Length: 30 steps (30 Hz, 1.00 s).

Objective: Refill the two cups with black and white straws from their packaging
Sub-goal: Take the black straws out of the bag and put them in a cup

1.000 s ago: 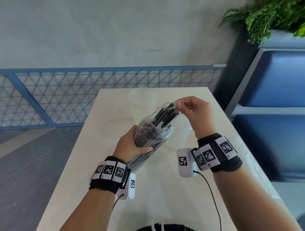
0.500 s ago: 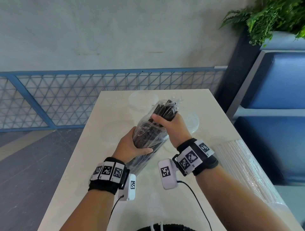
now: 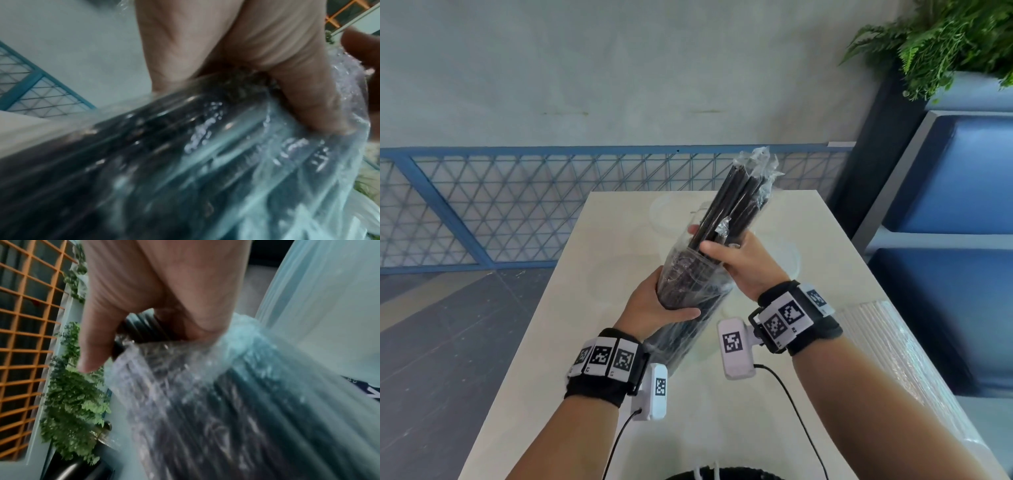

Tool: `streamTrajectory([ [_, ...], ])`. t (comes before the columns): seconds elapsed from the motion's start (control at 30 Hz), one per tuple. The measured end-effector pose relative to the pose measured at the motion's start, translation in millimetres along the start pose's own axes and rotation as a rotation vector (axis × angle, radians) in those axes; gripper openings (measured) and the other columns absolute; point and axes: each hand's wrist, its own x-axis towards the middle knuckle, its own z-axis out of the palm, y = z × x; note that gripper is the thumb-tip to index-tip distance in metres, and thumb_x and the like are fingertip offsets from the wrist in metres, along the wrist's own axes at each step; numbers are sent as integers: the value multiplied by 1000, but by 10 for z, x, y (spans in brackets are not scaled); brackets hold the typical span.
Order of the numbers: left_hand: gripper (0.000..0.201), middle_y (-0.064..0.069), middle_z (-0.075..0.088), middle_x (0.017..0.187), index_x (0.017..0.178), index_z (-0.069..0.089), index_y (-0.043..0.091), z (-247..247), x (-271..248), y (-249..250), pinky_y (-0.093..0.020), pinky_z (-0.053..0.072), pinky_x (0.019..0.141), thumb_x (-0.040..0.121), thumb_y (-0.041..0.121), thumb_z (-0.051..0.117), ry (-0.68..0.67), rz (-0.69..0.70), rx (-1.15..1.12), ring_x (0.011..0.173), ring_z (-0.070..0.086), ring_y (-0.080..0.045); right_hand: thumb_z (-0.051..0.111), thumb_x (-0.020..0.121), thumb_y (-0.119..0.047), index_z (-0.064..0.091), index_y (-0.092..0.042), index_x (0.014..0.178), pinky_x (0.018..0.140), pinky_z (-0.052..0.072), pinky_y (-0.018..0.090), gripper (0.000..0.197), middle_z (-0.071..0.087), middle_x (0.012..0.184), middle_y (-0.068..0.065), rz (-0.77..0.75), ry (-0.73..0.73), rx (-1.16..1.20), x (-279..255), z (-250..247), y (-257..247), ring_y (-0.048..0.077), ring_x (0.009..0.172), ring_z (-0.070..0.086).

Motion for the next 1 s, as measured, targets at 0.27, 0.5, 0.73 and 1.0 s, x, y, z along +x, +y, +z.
streamTrajectory([
  [0.27,71,11,69,105,113,56,29,40,95,-4,-20,49,82,51,35,89,11,-3,-17,97,64,0,64,80,0,62,-7,82,75,55,34,8,65,75,4,23,268,70,75,110,48,18,73,65],
  [0.5,68,13,70,99,103,58,35,2,131,-14,-16,47,78,43,44,90,35,-8,-39,93,65,1,66,81,-6,64,-11,85,78,55,34,7,66,78,0,-52,290,141,160,87,-38,15,76,65],
  [0.73,66,9,72,99,102,60,31,73,120,-17,-27,52,84,42,39,88,35,-25,-138,94,67,-7,68,76,4,66,-12,87,78,55,28,19,69,86,2,-12,117,-98,86,151,125,15,82,67],
  [1.0,54,8,71,97,95,60,30,7,103,-81,-31,52,86,49,41,87,120,-26,-74,94,66,-10,65,82,-8,59,-11,79,74,53,39,8,61,70,1,-97,461,95,265,-22,-195,18,68,61],
])
